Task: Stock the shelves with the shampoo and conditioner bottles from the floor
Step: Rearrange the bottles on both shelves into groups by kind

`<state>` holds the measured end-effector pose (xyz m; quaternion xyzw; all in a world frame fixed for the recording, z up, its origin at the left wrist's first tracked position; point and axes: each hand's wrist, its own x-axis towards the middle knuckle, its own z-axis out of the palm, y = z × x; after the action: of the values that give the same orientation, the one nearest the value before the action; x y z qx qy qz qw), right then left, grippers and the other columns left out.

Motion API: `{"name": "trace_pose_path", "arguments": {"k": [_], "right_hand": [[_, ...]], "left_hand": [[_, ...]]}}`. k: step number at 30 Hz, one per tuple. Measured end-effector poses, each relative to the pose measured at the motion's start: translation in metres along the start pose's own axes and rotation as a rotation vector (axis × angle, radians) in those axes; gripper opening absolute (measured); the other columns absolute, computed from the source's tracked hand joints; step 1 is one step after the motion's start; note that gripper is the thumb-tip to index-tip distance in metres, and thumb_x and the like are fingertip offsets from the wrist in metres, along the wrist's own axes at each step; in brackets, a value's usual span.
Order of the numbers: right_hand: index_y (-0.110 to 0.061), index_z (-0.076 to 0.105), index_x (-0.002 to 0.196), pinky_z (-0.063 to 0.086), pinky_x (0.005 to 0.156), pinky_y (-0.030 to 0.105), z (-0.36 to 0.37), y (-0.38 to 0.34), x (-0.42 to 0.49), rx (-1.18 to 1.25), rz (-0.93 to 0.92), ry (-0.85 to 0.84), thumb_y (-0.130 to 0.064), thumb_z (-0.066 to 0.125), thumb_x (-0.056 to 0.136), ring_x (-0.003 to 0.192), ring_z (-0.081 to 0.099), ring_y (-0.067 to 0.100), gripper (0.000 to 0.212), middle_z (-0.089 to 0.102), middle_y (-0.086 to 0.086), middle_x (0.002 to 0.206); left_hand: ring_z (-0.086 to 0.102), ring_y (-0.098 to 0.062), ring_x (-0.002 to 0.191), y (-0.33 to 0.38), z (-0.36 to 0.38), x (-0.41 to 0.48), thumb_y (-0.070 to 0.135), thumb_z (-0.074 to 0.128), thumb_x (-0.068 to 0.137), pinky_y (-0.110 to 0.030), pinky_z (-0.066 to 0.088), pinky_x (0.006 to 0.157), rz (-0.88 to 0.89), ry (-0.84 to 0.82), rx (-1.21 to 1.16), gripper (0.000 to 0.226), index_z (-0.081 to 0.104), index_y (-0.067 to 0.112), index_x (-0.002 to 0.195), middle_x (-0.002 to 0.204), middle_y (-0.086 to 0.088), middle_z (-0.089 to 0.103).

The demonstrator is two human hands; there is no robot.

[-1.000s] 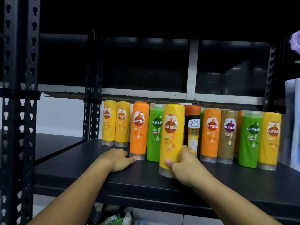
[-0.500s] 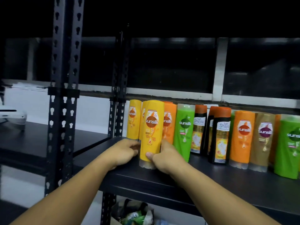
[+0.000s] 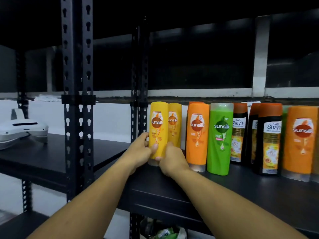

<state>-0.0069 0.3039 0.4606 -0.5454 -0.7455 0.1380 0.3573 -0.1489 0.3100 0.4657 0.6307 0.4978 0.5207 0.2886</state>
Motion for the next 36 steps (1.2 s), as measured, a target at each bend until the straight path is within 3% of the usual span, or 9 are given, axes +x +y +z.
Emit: {"name": "trace_pose_path", "arguments": {"k": [6, 10, 14, 18, 27, 36], "right_hand": [[-0.014, 0.042, 0.132, 0.051, 0.087, 0.038, 0.015, 0.007, 0.010, -0.164, -0.044, -0.062, -0.026, 0.062, 0.094, 0.112, 0.060, 0.032, 0.044, 0.060, 0.012, 0.123], [-0.009, 0.037, 0.139, 0.048, 0.079, 0.036, 0.020, 0.008, 0.008, -0.235, -0.089, -0.142, -0.035, 0.051, 0.098, 0.109, 0.062, 0.032, 0.051, 0.063, 0.013, 0.121], [-0.016, 0.048, 0.142, 0.045, 0.093, 0.038, 0.000, 0.006, -0.001, -0.363, -0.176, -0.330, -0.053, 0.037, 0.102, 0.124, 0.055, 0.029, 0.056, 0.058, 0.011, 0.138], [-0.025, 0.028, 0.159, 0.019, 0.120, 0.036, -0.022, 0.014, -0.007, -0.401, -0.259, -0.553, -0.062, 0.029, 0.103, 0.154, 0.018, 0.021, 0.067, 0.018, 0.001, 0.168], [-0.027, 0.018, 0.162, 0.008, 0.123, 0.035, -0.022, 0.017, -0.004, -0.426, -0.304, -0.571, -0.063, 0.027, 0.103, 0.156, 0.005, 0.015, 0.069, 0.006, -0.007, 0.170], [-0.027, 0.021, 0.161, 0.009, 0.122, 0.034, -0.024, 0.017, -0.004, -0.402, -0.291, -0.585, -0.062, 0.030, 0.103, 0.156, 0.007, 0.015, 0.069, 0.009, -0.007, 0.169]], "left_hand": [[0.063, -0.024, 0.118, 0.002, -0.020, 0.032, 0.015, 0.061, 0.101, -0.049, 0.056, 0.098, -0.064, -0.113, 0.081, 0.040, 0.046, 0.024, 0.137, 0.128, -0.002, 0.065], [0.058, -0.024, 0.122, -0.009, -0.018, 0.048, 0.022, 0.057, 0.103, -0.053, 0.051, 0.104, -0.061, -0.078, 0.163, 0.039, 0.042, 0.031, 0.138, 0.134, 0.000, 0.058], [0.058, -0.019, 0.118, -0.021, -0.011, 0.050, 0.032, 0.056, 0.103, -0.046, 0.048, 0.105, 0.029, 0.037, 0.281, 0.035, 0.043, 0.034, 0.135, 0.125, 0.005, 0.059], [0.060, -0.008, 0.094, -0.027, -0.016, 0.046, 0.024, 0.068, 0.097, -0.029, 0.047, 0.084, 0.101, -0.035, 0.490, 0.057, 0.037, 0.026, 0.144, 0.103, 0.009, 0.059], [0.065, -0.015, 0.092, -0.032, -0.017, 0.055, 0.033, 0.072, 0.093, -0.041, 0.055, 0.092, 0.108, 0.018, 0.574, 0.064, 0.036, 0.026, 0.146, 0.101, 0.002, 0.062], [0.064, -0.013, 0.090, -0.033, -0.013, 0.058, 0.039, 0.071, 0.094, -0.031, 0.052, 0.080, 0.117, 0.034, 0.621, 0.064, 0.035, 0.026, 0.145, 0.099, 0.002, 0.064]]}}
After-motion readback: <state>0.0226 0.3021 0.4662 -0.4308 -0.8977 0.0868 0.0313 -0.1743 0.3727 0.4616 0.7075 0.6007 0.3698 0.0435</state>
